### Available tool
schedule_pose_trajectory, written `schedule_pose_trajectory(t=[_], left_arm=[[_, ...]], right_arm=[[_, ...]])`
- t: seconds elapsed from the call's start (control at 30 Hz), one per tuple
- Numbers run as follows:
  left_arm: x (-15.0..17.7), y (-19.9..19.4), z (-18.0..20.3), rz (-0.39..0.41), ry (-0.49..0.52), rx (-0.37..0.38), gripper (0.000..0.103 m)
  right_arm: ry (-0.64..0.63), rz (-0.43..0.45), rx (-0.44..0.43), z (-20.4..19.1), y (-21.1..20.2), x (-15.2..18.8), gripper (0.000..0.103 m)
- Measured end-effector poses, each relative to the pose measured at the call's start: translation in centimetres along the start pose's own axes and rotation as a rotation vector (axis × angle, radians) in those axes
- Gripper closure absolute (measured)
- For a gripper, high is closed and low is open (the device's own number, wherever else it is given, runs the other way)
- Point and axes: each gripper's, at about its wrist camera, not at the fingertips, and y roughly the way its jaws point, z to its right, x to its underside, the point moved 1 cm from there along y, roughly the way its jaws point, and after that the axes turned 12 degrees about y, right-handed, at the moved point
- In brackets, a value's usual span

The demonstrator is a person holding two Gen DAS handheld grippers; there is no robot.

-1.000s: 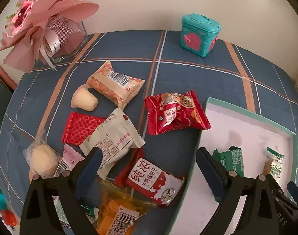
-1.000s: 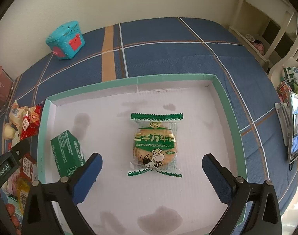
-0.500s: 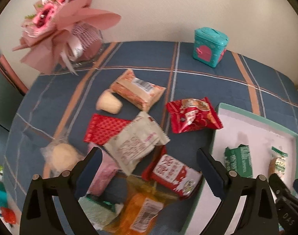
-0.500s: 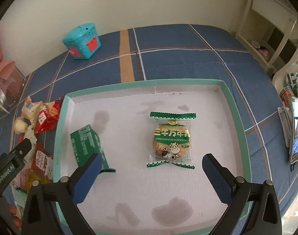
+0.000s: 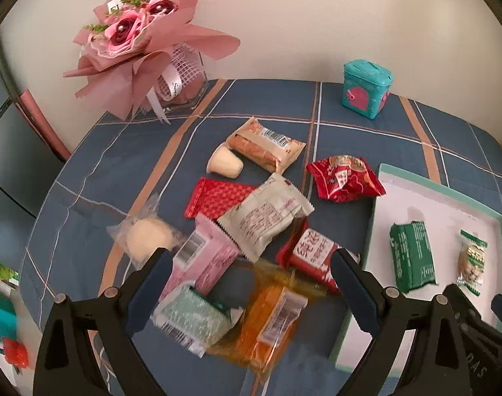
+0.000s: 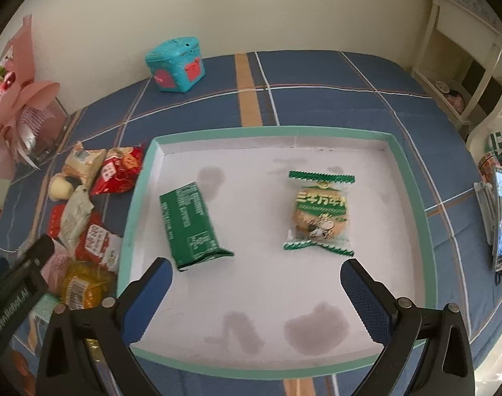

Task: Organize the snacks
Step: 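Withdraw both tools from the tray back toward the snack pile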

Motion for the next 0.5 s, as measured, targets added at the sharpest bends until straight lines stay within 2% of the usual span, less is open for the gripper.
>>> schedule_pose_trajectory(t=[0.2, 0.37, 0.5], left_arm=[[1.6, -1.2, -0.5, 0.009, 0.002, -0.023, 0.007], [3.2, -1.3, -1.1, -0.025, -0.008, -0.010, 0.007], [4.3, -1.8, -2.0, -0.031, -0.025, -0.002, 0.007]], right_arm=[[0.006, 0.051, 0.000, -0.1, -1.4, 1.3, 0.000], [-0.016, 0.104, -0.001, -0.3, -2.7, 2.7, 0.000], [-0.034, 0.120, -0.063, -0.9, -3.9, 3.9, 0.000]])
